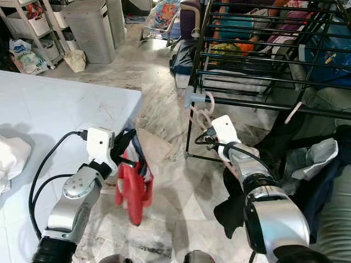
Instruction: Hang hanger
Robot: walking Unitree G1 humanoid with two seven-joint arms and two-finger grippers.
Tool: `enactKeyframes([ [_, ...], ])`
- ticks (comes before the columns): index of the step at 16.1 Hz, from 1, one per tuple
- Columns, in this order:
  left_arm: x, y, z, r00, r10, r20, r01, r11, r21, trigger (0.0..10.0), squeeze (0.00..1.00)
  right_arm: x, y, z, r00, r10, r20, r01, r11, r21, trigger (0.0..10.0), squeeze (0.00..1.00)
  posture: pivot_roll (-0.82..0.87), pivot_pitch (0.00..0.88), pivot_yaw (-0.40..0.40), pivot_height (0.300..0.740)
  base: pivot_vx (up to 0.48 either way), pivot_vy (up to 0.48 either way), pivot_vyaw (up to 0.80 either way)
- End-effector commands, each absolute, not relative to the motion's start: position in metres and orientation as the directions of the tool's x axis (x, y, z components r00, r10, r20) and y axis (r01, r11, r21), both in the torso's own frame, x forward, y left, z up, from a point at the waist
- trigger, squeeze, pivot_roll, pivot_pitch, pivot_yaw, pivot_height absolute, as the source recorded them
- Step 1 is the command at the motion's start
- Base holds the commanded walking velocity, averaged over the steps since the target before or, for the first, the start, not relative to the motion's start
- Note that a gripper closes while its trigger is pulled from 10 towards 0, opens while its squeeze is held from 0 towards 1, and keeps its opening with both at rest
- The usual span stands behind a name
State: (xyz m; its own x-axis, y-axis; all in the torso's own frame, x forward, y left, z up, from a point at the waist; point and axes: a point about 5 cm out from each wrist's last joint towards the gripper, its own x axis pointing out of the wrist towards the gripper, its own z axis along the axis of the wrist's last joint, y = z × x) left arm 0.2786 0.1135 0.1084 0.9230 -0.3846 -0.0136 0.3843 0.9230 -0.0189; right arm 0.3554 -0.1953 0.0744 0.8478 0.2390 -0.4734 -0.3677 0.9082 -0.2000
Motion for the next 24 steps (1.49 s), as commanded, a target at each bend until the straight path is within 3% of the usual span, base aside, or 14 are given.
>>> enactKeyframes([
  [1,0.281,0.113,0.114,0.921,-0.390,0.003,0.390,0.921,-0.007,10.0,0.00,0.362,-0.191,0.084,0.855,0.259,-0.450,-0.378,0.904,-0.198,0.0,0.00,-0.02,0.013,0.015,0.740,0.000,0.000,0.00],
  [5,0.280,0.111,0.112,0.916,-0.400,-0.001,0.400,0.916,-0.008,10.0,0.00,0.363,-0.192,0.085,0.883,0.232,-0.409,-0.309,0.942,-0.133,0.0,0.00,-0.02,0.007,0.014,0.740,0.000,0.000,0.00],
  [9,0.277,0.111,0.110,0.914,-0.406,-0.011,0.406,0.914,-0.005,10.0,0.00,0.363,-0.193,0.091,0.963,0.088,-0.253,-0.087,0.996,0.015,0.0,0.00,-0.02,0.007,0.023,0.740,0.000,0.000,0.00],
  [12,0.275,0.112,0.104,0.916,-0.400,-0.037,0.399,0.917,-0.025,10.0,0.00,0.332,-0.184,0.081,0.993,0.009,-0.119,-0.008,1.000,0.005,0.0,0.00,-0.04,0.000,0.035,0.740,0.000,0.000,0.00],
  [13,0.273,0.111,0.100,0.916,-0.397,-0.055,0.396,0.918,-0.026,10.0,0.00,0.319,-0.182,0.078,0.996,-0.007,-0.094,0.009,1.000,0.019,1.1,0.00,-0.05,0.000,0.036,0.740,0.000,0.000,0.00],
  [14,0.272,0.108,0.097,0.913,-0.402,-0.067,0.402,0.916,-0.020,10.0,0.00,0.308,-0.185,0.078,0.997,-0.038,-0.066,0.038,0.999,-0.001,10.0,0.00,-0.05,0.000,0.036,0.740,0.000,0.000,0.00],
  [17,0.274,0.105,0.099,0.908,-0.414,-0.057,0.415,0.910,0.008,10.0,0.00,0.278,-0.197,0.071,0.988,-0.097,-0.122,0.095,0.995,-0.018,10.0,0.00,-0.06,0.000,0.039,0.740,0.000,0.000,0.00],
  [24,0.276,0.104,0.099,0.911,-0.409,-0.054,0.410,0.912,0.018,10.0,0.00,0.280,-0.189,0.072,0.984,-0.068,-0.163,0.070,0.998,0.007,10.0,0.00,-0.05,0.000,0.032,0.740,-0.150,0.000,0.00],
])
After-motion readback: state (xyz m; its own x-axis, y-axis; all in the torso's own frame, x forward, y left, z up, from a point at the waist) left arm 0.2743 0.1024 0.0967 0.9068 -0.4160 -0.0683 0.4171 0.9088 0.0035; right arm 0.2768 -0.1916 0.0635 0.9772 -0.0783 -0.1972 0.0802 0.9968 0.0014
